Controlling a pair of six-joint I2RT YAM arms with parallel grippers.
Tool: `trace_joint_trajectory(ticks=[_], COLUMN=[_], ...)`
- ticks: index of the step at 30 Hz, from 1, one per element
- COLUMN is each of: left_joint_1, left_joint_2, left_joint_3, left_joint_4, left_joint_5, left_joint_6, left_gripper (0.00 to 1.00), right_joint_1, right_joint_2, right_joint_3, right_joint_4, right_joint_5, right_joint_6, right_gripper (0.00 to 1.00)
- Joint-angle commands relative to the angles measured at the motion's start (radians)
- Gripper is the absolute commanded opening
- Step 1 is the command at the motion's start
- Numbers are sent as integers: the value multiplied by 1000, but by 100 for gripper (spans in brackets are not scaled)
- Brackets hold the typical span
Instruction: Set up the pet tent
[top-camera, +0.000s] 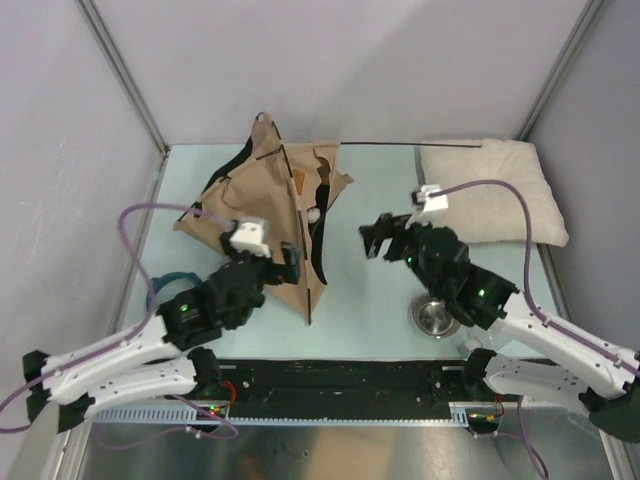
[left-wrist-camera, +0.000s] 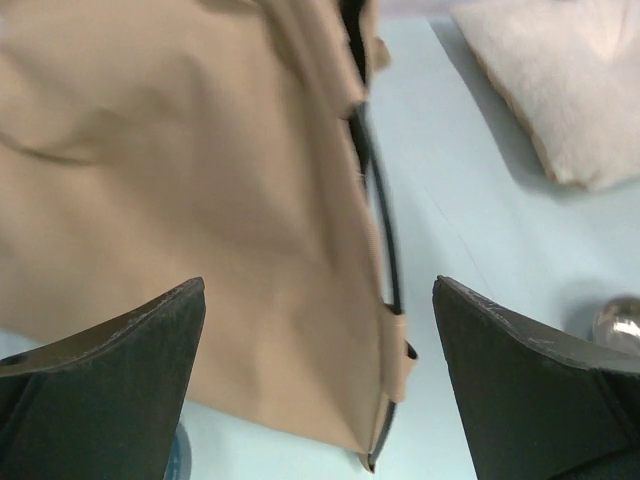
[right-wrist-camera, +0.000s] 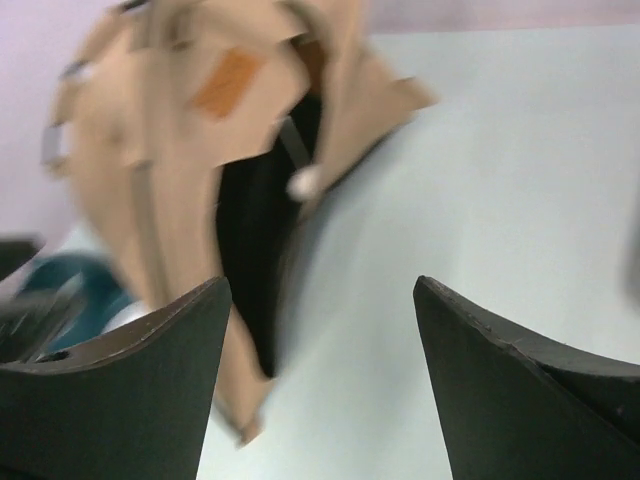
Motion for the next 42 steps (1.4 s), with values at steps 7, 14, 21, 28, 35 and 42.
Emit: trace_joint_trajectory(ticks=[7,14,21,28,35,42], left_joint_1=[84,202,254,296,330,334], left_joint_2=[215,357,410,351,216,160], left_joint_3=[150,195,209,207,136,104], left_joint_4=[108,99,62,-17,-100,-160], left_joint_5=[329,481,527,484,440,430], left_joint_6=[18,-100,-105,-76,-74,-72], left_gripper=[98,75,51,28,18,19], right_joint_1=[-485,-583,-638,-645,-688,-698], right_joint_2=[50,153,208,266,370,504], right_joint_3=[14,53,77,97,153,233], right_joint_4=[-7,34,87,119,263,404], right_joint_5=[-257,-252,-270,-207,-215,-338], right_joint_6=[-52,-165,-210,-295,-432,-697], right_gripper=[75,75,75,75,74,73])
